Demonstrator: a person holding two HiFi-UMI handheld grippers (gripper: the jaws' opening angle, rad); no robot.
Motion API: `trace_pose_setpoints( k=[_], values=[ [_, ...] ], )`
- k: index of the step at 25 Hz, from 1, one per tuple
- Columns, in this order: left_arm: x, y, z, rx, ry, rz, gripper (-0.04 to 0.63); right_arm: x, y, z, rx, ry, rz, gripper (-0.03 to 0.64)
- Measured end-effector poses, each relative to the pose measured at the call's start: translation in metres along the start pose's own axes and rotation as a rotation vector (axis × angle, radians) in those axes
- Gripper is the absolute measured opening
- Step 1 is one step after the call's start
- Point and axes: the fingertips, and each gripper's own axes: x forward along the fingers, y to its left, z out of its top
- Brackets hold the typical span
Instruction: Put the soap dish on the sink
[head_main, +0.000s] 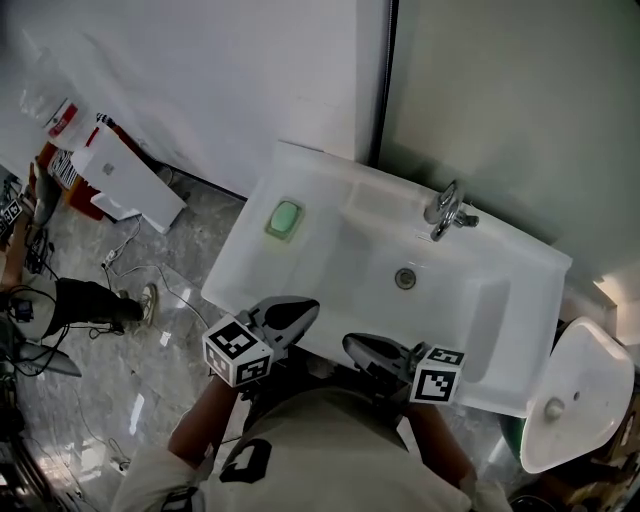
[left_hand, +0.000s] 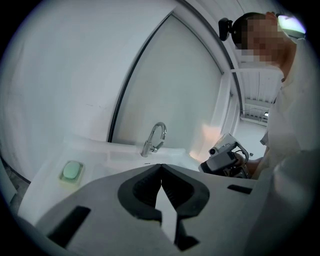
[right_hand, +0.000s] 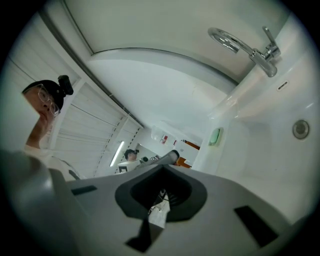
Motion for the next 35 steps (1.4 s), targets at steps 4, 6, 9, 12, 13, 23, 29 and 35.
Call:
trace_pose_setpoints(
  k=[4,6,9,12,13,23,29,35],
  values=[
    [-0.012,0.004,-0.002,-0.009,0.003,0.025,0.020,0.006,0.009,-0.003,-0.012,0.008,0.016,0.007],
    [-0.018,0.006,-0.002,-0.019,-0.002,0.026,0.020,0.010,0.011,-0.005,-0.012,0.009,0.015,0.007],
    [-0.030,0.011,-0.005,-0.029,-0.012,0.014,0.020,0.022,0.013,-0.010,-0.001,0.015,0.006,0.008],
    [-0.047,0.022,-0.011,-0.037,-0.012,0.009,0.020,0.041,0.017,-0.019,0.006,0.031,-0.012,0.006],
    [-0.054,0.027,-0.014,-0.040,-0.012,0.010,0.020,0.047,0.019,-0.023,0.006,0.040,-0.018,0.007],
    [-0.119,0.067,-0.025,-0.113,-0.061,-0.004,0.020,0.098,0.039,-0.053,-0.023,0.087,-0.089,0.006],
    [-0.147,0.074,-0.036,-0.131,-0.077,-0.033,0.020,0.121,0.047,-0.077,-0.035,0.119,-0.132,0.007],
    [-0.168,0.083,-0.045,-0.143,-0.090,-0.035,0.020,0.138,0.053,-0.092,-0.039,0.133,-0.150,0.008]
  ],
)
